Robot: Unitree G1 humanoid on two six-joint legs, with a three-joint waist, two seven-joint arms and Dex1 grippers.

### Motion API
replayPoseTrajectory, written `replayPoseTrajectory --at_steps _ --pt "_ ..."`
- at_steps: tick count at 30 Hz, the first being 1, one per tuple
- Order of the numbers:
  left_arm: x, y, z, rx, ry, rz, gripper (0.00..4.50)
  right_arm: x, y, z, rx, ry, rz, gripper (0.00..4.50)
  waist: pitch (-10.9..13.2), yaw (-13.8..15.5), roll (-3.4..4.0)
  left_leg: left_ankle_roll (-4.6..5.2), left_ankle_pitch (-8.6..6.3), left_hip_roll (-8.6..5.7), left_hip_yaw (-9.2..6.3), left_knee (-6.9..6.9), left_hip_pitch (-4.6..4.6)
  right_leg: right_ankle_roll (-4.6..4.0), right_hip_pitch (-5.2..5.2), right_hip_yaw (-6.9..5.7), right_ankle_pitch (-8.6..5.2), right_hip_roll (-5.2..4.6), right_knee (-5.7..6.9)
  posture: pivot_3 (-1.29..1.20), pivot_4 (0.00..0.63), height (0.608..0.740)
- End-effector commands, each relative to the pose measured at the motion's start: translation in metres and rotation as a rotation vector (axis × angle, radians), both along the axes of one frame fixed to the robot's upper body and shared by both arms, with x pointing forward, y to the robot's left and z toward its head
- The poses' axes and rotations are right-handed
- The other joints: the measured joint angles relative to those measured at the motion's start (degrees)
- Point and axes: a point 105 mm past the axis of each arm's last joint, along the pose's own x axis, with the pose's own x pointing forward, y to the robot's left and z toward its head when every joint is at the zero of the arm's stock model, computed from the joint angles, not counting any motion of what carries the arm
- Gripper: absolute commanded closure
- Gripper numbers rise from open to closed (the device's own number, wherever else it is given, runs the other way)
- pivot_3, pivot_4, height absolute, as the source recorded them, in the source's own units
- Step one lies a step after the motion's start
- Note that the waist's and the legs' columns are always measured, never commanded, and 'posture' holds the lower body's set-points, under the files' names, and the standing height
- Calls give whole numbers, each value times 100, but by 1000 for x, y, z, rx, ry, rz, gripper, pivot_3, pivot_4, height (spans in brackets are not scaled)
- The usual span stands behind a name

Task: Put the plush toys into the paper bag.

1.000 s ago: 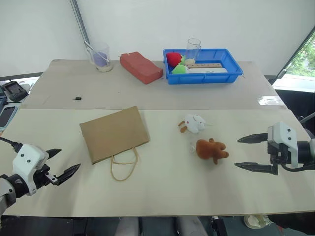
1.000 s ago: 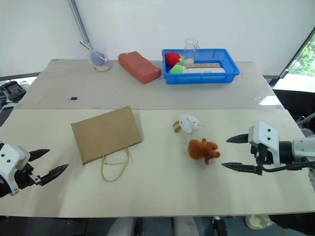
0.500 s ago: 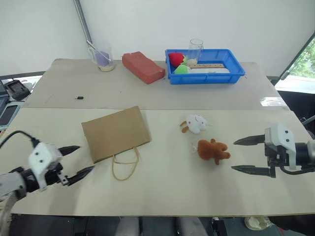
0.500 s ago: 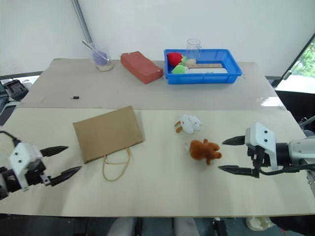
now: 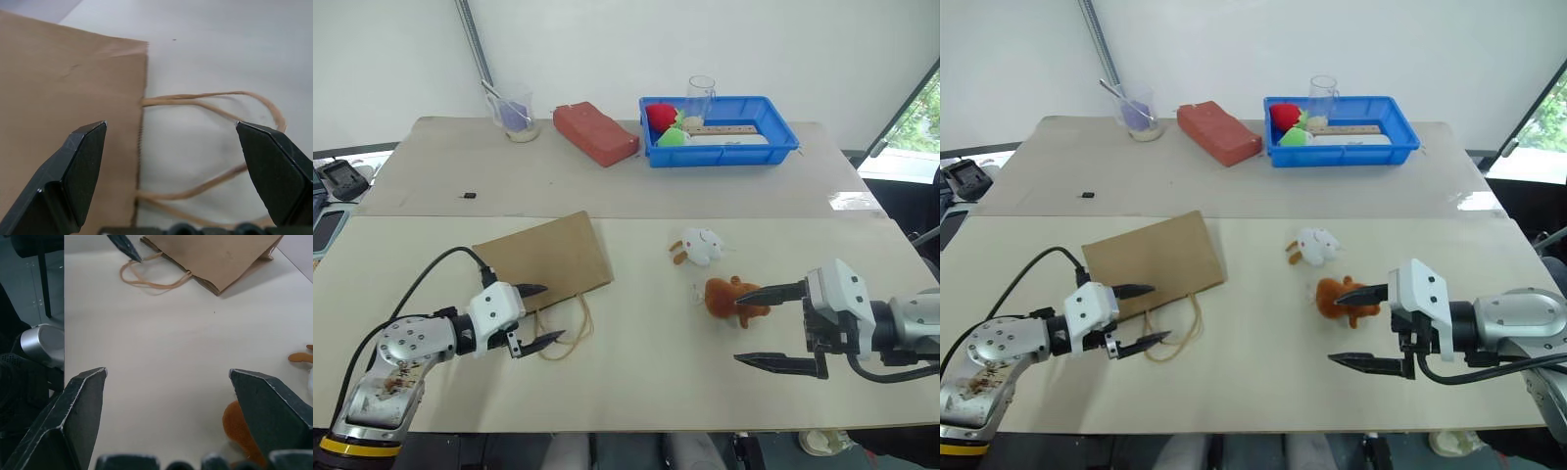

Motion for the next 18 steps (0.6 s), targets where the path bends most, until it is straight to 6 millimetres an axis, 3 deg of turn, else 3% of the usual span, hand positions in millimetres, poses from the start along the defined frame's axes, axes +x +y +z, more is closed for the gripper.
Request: replayPoseTrajectory --at_steps 1,6,11,18 --pt "4 3 13 -16 -39 -2 0 -4 2 10 20 -33 1 48 0 2 0 0 0 0 0 0 0 0 0 0 0 0 0 0 150 740" --pt "4 18 31 -32 -71 17 0 -7 1 8 29 -18 -8 48 1 -2 -2 0 0 2 -1 1 2 1 1 -3 -1 3 1 0 150 740" --pt "-12 25 25 60 -30 -73 0 -11 2 7 28 21 20 48 1 -18 -2 0 0 1 2 0 3 1 1 -1 -1 1 0 0 150 740" --pt "-2 11 16 109 -86 -109 0 -8 7 11 44 11 38 48 1 38 -2 0 0 -1 2 5 2 1 3 -3 -1 1 -1 0 150 740"
